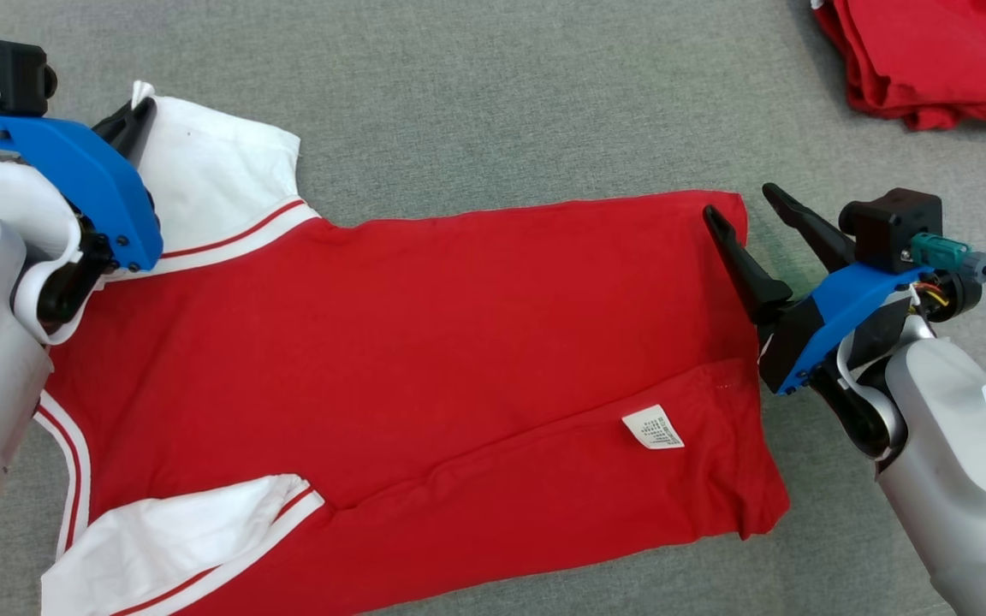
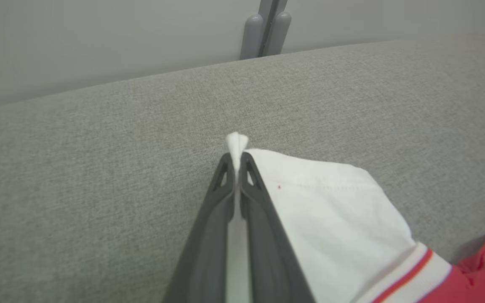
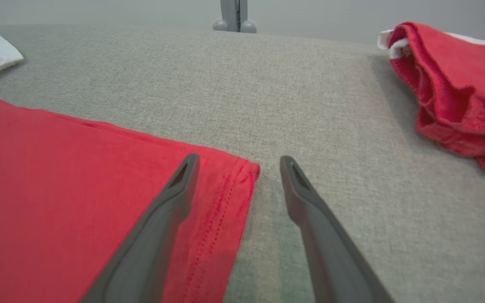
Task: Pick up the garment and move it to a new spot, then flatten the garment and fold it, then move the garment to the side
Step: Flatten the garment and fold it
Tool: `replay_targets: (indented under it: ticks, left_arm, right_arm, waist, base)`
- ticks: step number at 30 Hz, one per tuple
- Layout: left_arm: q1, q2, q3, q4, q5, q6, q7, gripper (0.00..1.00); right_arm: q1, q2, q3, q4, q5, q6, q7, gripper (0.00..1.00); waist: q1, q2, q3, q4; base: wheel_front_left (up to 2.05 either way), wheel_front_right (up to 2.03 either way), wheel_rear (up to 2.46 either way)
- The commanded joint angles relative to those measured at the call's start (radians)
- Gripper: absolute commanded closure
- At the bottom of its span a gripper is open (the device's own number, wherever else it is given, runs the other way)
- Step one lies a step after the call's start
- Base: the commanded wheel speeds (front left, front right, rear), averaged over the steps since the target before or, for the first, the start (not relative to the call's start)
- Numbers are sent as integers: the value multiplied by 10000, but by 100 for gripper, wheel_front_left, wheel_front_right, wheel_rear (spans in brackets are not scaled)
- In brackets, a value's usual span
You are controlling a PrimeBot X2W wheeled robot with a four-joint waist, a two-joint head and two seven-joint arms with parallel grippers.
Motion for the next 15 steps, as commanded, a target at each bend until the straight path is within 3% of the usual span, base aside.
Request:
replay_targets:
  ticks: [1,12,13,14,15]
  left_arm:
    - [-33,-10,-83,-36,-60,-10,-57,100]
    - [-443,-186,-749,-86,-312,-10,-466,100]
    - [-470,-190,-795,-91,-332,-10,-503,100]
    - [-500,-191,-826,-102,-381,-10,-578,100]
    - [-524,-188,-866,-102,-417,-10,-632,100]
  right_arm:
    - [114,-54,33,-30,37,2,47,0]
    - [-563,234,200,912,4,2,619,0]
    - [-625,253,199,1032,41,2,635,19]
    - [-707,249,153,1170,22,2,626,69]
    - [-789,249,87,1324,-17,2,587,100]
  waist:
    - [1,0,19,36]
    - [1,0,155,389]
    - [1,0,151,411]
    - [1,0,146,433]
    - [1,0,139,452]
  base:
    - [0,0,0]
    - [0,0,0]
    - [0,0,0]
    - [0,0,0]
    - [0,0,0]
